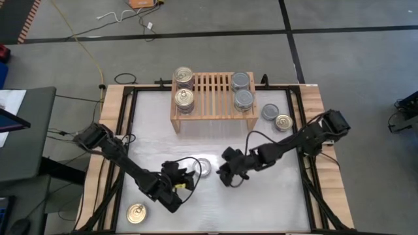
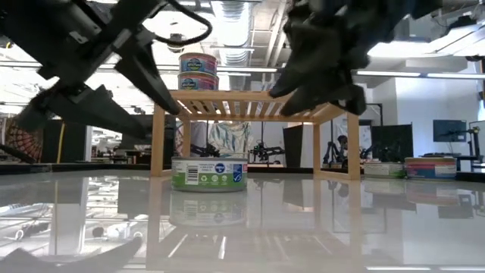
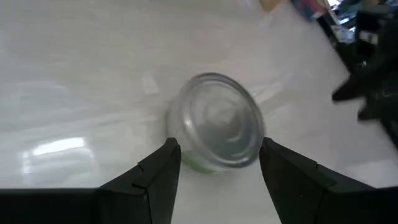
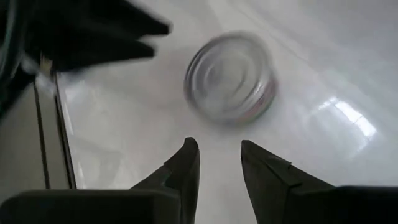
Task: Stack canned seafood by type on shelf
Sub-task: Put the green tuna can on the shelf aligned with the other green tuna cans
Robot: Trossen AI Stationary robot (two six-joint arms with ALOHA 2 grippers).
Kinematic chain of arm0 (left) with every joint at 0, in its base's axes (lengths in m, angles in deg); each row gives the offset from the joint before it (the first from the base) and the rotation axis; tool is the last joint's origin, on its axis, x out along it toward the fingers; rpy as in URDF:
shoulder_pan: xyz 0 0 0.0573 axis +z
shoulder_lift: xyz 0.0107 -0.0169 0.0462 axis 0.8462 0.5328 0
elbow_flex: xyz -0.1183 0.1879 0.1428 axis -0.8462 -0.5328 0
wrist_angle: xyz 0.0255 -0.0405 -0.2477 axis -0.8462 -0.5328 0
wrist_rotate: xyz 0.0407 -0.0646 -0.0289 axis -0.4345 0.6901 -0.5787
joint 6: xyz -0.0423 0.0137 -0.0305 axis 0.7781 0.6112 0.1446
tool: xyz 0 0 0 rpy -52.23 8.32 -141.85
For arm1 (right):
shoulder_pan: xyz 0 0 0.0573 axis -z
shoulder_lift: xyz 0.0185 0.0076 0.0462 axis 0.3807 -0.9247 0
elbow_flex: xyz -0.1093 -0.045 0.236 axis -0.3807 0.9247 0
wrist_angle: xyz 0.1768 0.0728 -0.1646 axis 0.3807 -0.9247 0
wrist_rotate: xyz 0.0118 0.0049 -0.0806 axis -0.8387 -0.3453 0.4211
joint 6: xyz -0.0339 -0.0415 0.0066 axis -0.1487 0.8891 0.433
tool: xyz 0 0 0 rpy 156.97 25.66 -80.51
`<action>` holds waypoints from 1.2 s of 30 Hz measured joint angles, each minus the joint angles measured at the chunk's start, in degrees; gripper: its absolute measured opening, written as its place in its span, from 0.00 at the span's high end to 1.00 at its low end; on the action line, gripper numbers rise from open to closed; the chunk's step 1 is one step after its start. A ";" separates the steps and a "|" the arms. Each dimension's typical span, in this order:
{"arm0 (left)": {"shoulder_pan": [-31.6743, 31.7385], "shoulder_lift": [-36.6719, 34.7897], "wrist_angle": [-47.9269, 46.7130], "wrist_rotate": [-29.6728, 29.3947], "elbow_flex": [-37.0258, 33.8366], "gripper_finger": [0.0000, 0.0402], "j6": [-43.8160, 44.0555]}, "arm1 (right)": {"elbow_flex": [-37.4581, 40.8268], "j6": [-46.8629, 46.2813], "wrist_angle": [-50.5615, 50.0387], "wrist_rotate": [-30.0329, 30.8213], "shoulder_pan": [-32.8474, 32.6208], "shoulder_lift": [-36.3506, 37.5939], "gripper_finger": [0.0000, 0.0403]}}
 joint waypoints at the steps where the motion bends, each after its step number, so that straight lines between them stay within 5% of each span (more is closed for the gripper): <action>1: -0.02 -0.45 -1.61 0.02 0.00 0.48 0.29 | 0.00 -0.71 0.27 0.00 0.86 0.00 0.64; 6: 0.07 -3.63 -9.64 -0.12 0.00 0.48 2.00 | -0.02 -7.03 1.16 0.09 5.17 -1.38 0.62; 22: 2.29 -14.43 -30.91 0.45 0.00 0.48 -4.29 | -0.02 -5.42 16.50 -2.40 9.82 -12.60 0.54; 36: 2.29 -15.51 -31.61 0.71 0.00 0.48 0.31 | -0.09 -0.91 15.20 -4.37 10.35 -13.27 0.75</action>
